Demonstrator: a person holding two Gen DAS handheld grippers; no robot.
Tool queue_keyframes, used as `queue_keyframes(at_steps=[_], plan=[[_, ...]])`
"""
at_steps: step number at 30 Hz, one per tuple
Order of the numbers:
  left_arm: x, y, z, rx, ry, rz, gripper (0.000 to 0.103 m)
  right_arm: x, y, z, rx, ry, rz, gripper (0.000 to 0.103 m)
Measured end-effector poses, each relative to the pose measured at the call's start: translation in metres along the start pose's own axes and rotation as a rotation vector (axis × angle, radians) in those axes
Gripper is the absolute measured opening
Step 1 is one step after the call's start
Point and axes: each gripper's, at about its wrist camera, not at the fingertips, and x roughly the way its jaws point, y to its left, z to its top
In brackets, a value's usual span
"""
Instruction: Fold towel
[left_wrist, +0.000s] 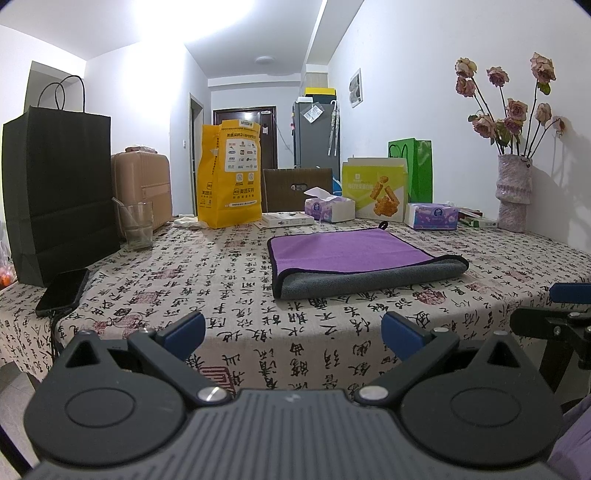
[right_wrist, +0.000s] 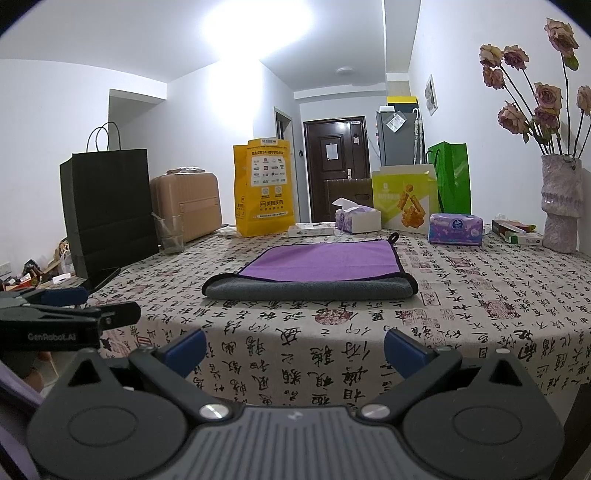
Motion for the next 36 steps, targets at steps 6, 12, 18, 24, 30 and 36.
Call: queue_keyframes(at_steps=[6,12,18,24,30,36], plan=[[0.0004,-0.0004,-0.0004,0.001,0.0,0.0,0.103,0.0004,0.0003,0.0006,-0.003,-0.001,0.002,0.103],[0.0007,0.0,0.0001,0.002,-0.001,-0.001,0.103,0.0005,0.0003,0.0006,-0.003,-0.001,0.002,0.103],[0.0009,0.0,0.0001,0.002,-0.001,0.0,0.103,0.0006,0.0004,0.0006,-0.005,-0.001,0.002,0.103],[0.0015,0.0026,0.0027,0.001,-0.003,0.001,0.103,0.003,0.0005,0.0015,-0.01,0.0,0.003,0.103],[0.0009,0.0027,0.0028,0.003,-0.002,-0.003,0.103,0.0042,0.0004,0.0016,-0.007,0.001,0.001,0.103],[0.0014,0.0024,0.0016,0.007,-0.006,0.001,0.103,0.0052,-0.0021,0.001,-0.001,0.003,-0.007,0.103]])
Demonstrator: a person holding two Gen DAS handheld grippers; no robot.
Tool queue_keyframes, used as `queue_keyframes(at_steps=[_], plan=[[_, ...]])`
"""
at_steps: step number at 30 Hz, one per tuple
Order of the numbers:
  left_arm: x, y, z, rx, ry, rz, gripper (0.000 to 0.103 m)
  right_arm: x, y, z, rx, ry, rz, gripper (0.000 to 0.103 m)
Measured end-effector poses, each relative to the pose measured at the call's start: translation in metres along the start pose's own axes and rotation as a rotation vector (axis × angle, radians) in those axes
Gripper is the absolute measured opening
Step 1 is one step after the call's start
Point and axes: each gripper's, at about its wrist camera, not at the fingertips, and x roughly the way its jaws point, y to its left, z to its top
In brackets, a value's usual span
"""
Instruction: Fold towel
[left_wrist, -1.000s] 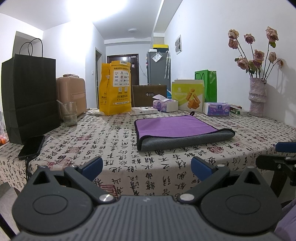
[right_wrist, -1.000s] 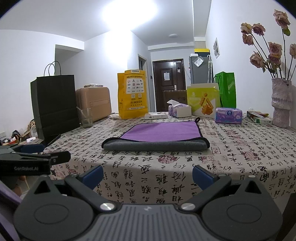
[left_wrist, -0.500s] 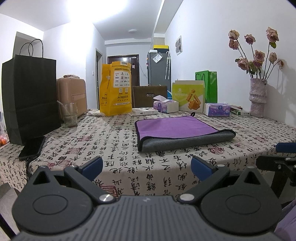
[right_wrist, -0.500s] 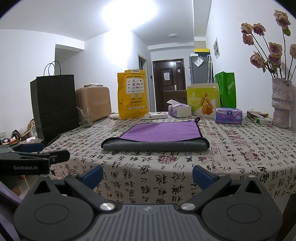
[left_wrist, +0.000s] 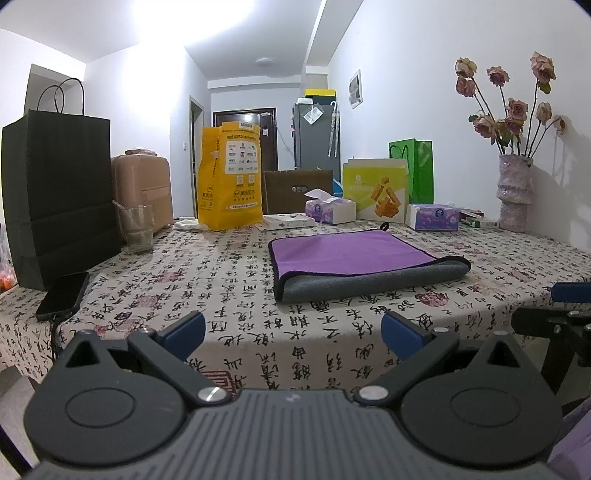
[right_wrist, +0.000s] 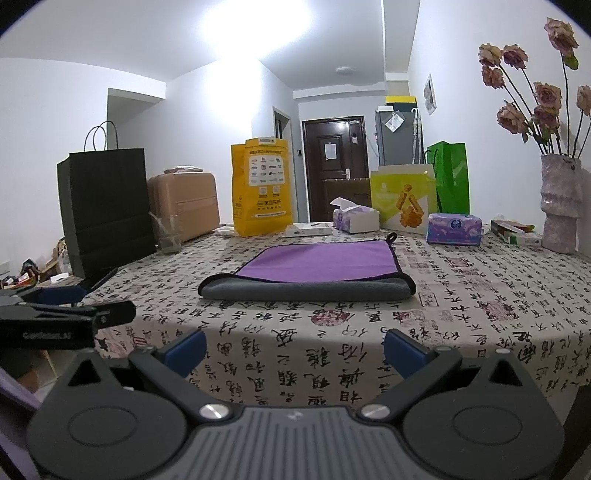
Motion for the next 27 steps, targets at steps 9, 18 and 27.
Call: queue_keyframes(at_steps=[9,18,27], plan=[[0.011,0.001,0.005,0.016,-0.002,0.014,0.103,0.008,-0.004,0.002,0.009,0.006,-0.011,0.103],[0.025,-0.001,0.011,0.017,0.007,0.005,0.103,0.019,-0.011,0.002,0.029,0.015,-0.024,0.103],[0.038,-0.002,0.013,0.008,0.035,0.009,0.103,0.028,-0.019,0.0,0.059,0.031,-0.039,0.103]])
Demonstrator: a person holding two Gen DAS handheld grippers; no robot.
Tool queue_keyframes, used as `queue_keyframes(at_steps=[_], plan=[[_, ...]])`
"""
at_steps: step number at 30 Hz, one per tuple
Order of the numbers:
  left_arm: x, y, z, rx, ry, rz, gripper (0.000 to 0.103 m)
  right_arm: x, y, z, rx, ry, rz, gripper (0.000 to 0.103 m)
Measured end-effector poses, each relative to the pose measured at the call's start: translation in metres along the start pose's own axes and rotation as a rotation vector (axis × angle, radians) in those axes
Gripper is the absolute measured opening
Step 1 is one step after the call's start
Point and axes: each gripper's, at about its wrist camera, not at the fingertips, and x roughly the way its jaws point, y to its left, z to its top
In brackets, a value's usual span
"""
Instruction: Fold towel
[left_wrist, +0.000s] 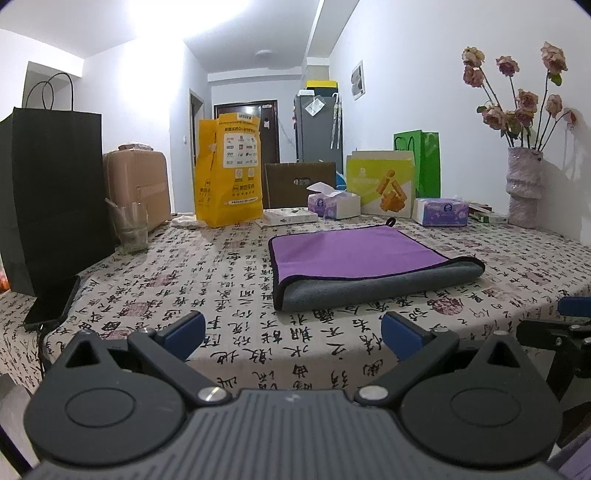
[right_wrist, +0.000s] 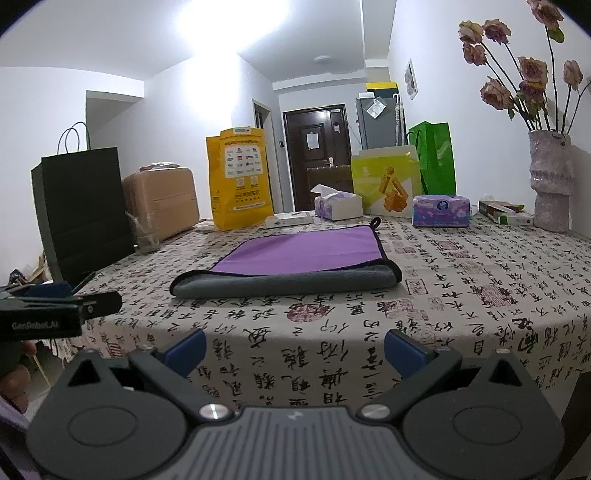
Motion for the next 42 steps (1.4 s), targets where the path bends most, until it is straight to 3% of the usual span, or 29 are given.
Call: queue_keyframes(at_steps=[42], plan=[[0.09,-0.002,0.024,-0.023,0.099,0.018,0.103,0.08,-0.036,0.028,0.042,0.037,-0.035,0.103]])
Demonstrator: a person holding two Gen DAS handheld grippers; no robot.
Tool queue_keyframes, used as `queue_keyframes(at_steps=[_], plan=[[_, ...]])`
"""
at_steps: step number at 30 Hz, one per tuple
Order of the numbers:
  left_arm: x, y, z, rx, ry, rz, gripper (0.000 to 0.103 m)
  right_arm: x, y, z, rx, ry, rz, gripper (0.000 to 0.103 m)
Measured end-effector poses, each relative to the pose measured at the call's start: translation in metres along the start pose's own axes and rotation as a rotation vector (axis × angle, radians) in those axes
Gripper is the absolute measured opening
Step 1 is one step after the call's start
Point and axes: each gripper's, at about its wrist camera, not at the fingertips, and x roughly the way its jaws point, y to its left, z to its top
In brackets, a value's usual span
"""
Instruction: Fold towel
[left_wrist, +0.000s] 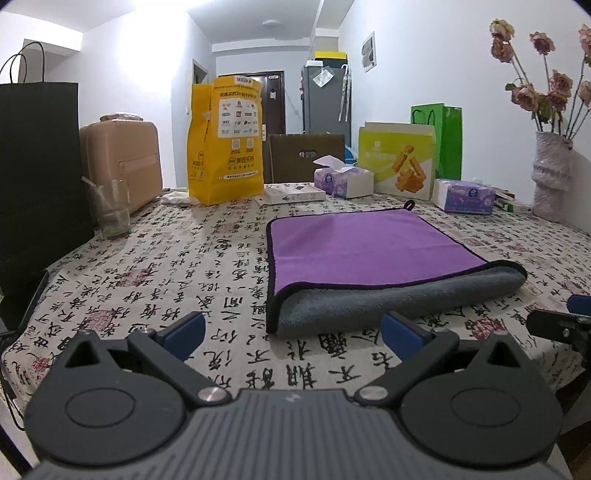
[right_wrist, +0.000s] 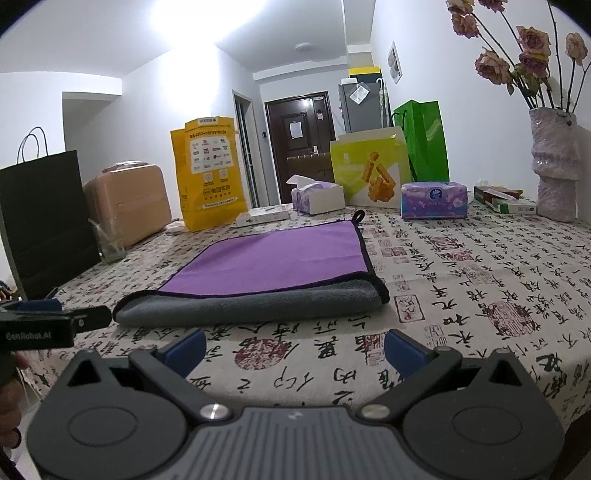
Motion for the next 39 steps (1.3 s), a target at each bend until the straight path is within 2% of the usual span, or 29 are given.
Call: queue_keyframes(at_steps=[19,26,28,31,33,39], plan=[[0.044,0.005,0.013,0.004,0.04,0.02,0.103,0.041,-0.015,0.019,-0.041,0.013,-0.02,0.1],[0.057,0.007,0.018,0.009,0.048,0.001,0.1,0.056,-0.019,0.03,-0.073,0.006,-0.032,0.1],[0.06,0.007,0.019,0.01,0.052,-0.009,0.096,0.06,-0.02,0.033,-0.084,0.003,-0.036,0.1],[0.064,0.006,0.02,0.013,0.059,-0.032,0.083,0.064,-0.022,0.036,-0.097,0.004,-0.038,0.098],[0.067,0.006,0.021,0.011,0.074,-0.056,0.072,0.069,-0.024,0.038,-0.103,0.017,-0.034,0.092],[0.076,0.007,0.02,-0.01,0.117,-0.102,0.051,0.082,-0.032,0.041,-0.121,0.046,-0.025,0.086]])
